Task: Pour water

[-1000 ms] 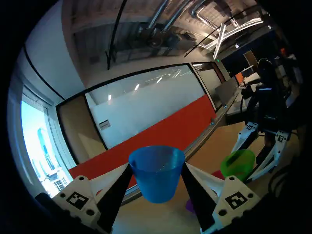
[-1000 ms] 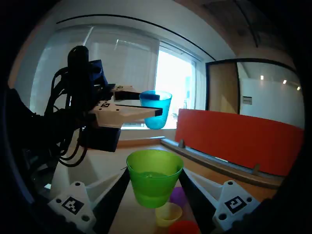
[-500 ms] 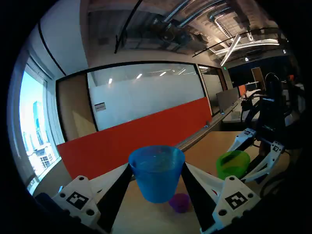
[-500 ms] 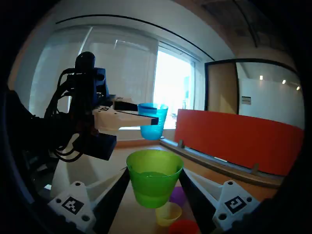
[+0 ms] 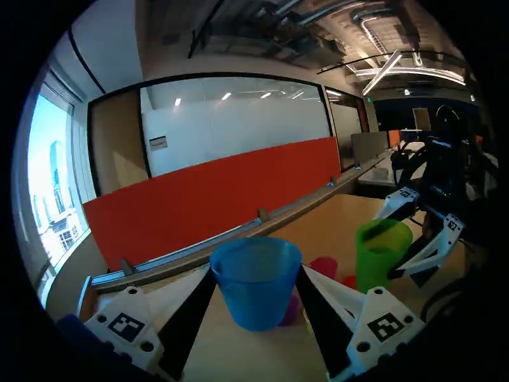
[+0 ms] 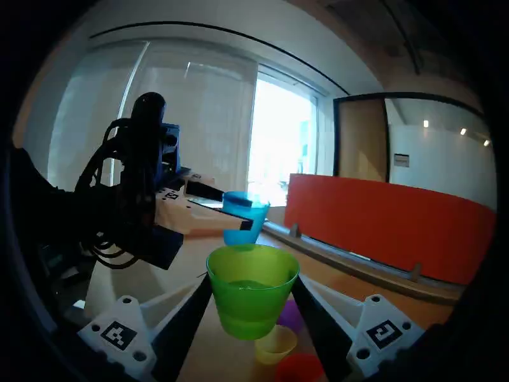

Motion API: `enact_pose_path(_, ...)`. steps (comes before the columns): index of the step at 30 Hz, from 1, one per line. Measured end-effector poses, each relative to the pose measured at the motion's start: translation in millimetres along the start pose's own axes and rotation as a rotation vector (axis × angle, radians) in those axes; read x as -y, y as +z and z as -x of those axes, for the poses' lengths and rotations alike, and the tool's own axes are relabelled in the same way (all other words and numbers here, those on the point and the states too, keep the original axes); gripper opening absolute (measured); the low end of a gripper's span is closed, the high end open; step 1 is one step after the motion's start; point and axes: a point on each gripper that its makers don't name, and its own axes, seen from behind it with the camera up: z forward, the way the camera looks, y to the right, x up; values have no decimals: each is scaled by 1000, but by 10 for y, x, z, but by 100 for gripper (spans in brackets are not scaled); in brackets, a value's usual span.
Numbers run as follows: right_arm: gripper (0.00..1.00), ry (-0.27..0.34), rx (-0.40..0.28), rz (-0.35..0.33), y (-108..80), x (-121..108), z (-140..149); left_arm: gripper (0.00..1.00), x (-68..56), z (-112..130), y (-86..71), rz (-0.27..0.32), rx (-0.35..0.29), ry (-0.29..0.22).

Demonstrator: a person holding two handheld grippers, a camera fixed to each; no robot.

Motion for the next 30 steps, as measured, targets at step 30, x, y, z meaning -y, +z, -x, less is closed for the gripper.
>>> enact_pose_path(30,90,24,151,-18,-106,-62,641,86,-361,1001,177,144,294,71)
